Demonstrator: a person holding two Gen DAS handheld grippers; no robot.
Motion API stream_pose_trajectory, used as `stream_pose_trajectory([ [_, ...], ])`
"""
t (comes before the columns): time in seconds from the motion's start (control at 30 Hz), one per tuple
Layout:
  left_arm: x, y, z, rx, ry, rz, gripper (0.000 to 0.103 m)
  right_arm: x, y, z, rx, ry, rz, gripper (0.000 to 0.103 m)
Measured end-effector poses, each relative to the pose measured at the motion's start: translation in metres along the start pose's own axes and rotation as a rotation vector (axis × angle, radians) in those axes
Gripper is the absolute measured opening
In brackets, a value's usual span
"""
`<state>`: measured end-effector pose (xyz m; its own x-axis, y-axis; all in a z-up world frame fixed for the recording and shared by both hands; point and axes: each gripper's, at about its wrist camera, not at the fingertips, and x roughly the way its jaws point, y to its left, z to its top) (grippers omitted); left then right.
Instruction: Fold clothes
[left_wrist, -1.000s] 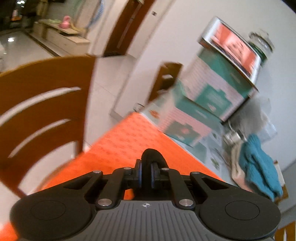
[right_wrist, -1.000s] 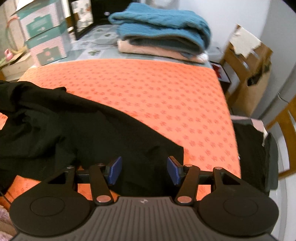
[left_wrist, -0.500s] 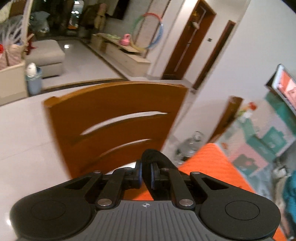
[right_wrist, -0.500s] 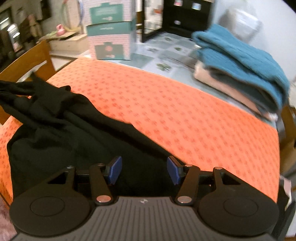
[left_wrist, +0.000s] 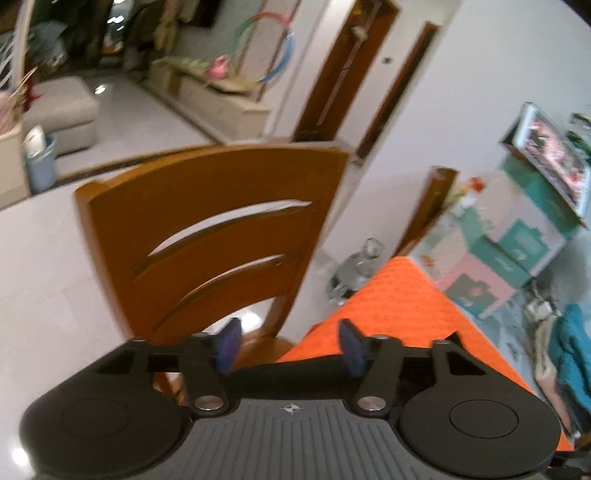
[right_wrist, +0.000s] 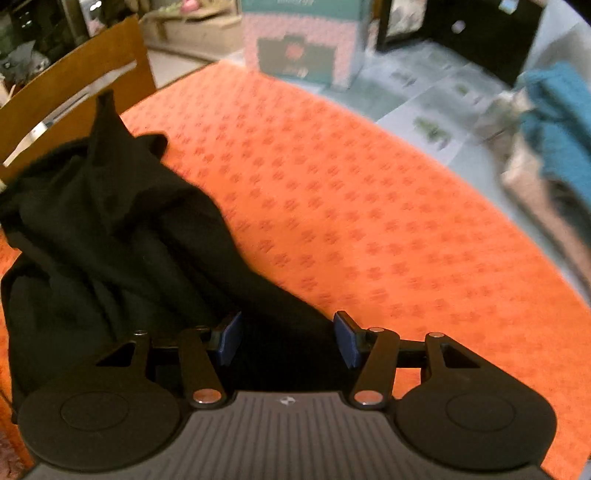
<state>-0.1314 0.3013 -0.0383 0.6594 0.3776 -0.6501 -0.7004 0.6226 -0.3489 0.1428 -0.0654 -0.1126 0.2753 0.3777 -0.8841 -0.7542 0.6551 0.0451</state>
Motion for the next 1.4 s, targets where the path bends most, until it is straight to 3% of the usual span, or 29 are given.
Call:
stream_pose_trajectory([
  [0.03,0.002,-0.005,0.001,0.013,0.006,-0.027,0.07,0.002,0.0,0.0,-0.001,0.007,0.009,0.019],
  [0.07,0.004,-0.011,0.001,0.028,0.016,-0.051,0.071,0.003,-0.001,0.0,-0.003,0.014,0.017,0.006],
  [0.17,0.015,-0.027,-0.004,0.07,0.065,-0.105,0.074,0.003,-0.003,-0.001,-0.006,0.023,0.026,0.004],
  [0.4,0.04,-0.073,-0.024,0.178,0.167,-0.207,0.074,-0.041,-0.055,-0.023,0.095,-0.012,-0.127,0.004],
  [0.67,0.062,-0.119,-0.038,0.274,0.268,-0.318,0.074,-0.075,-0.106,-0.081,0.227,0.021,-0.304,0.004],
  [0.8,0.072,-0.139,-0.043,0.331,0.301,-0.353,0.074,-0.086,-0.111,-0.105,0.269,0.034,-0.277,0.007],
  [0.9,0.079,-0.155,-0.047,0.371,0.325,-0.38,0.074,-0.1,-0.091,-0.107,0.177,0.008,-0.297,0.027],
  [1.07,0.095,-0.19,-0.057,0.436,0.361,-0.428,0.074,-0.124,-0.069,-0.086,0.095,-0.072,-0.26,0.037],
  [1.23,0.109,-0.23,-0.073,0.527,0.397,-0.477,0.074,-0.117,-0.059,-0.06,0.048,-0.106,-0.174,0.037],
  [1.4,0.12,-0.263,-0.096,0.631,0.44,-0.514,0.073,-0.091,-0.04,-0.041,-0.081,-0.096,-0.154,0.037],
])
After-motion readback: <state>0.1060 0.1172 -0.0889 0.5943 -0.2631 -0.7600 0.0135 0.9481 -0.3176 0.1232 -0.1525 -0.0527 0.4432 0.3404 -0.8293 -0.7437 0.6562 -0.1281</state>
